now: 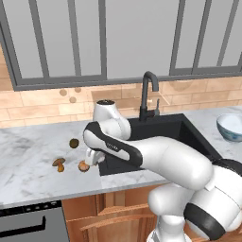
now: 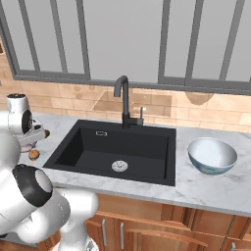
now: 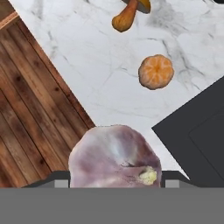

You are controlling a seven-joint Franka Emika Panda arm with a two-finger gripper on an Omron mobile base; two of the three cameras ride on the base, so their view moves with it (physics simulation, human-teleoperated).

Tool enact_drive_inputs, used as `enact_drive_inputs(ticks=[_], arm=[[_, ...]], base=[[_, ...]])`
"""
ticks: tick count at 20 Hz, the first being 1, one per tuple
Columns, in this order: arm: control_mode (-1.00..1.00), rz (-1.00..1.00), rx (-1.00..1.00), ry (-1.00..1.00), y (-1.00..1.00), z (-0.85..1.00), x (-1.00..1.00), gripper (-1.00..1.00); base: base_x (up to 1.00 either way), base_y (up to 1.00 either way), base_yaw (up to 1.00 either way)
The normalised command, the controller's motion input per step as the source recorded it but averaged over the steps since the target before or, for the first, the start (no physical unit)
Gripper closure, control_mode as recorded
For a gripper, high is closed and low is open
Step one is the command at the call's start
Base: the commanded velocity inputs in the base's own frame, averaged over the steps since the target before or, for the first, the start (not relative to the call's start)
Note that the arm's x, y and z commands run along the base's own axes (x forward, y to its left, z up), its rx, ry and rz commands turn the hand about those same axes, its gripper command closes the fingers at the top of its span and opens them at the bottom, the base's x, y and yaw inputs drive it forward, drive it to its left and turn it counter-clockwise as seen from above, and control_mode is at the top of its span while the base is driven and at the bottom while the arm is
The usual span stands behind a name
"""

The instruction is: There is a mixed pile of frozen fruits and vegetables on the counter. Locate all the frozen vegetables and place the items in a bowl on the counter. Take all the frozen fruits and defrost them in a running sink.

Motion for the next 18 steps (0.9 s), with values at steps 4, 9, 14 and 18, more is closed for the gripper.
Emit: enact_drive_inputs(ticks=[4, 9, 14, 18], arm=[[-1.0, 0.0, 0.01, -0.01, -0.23, 0.1, -0.05, 1.0], [-1.0, 0.0, 0.0, -0.01, -0.22, 0.14, -0.08, 1.0], [-1.0, -0.02, 0.0, 0.01, -0.26, 0.06, -0.01, 1.0], [-1.0, 0.01, 0.02, 0.0, -0.38, 0.0, 0.01, 1.0]], base=[[0.0, 0.0, 0.0], [0.0, 0.0, 0.0], [0.0, 0.0, 0.0], [0.0, 0.0, 0.0]])
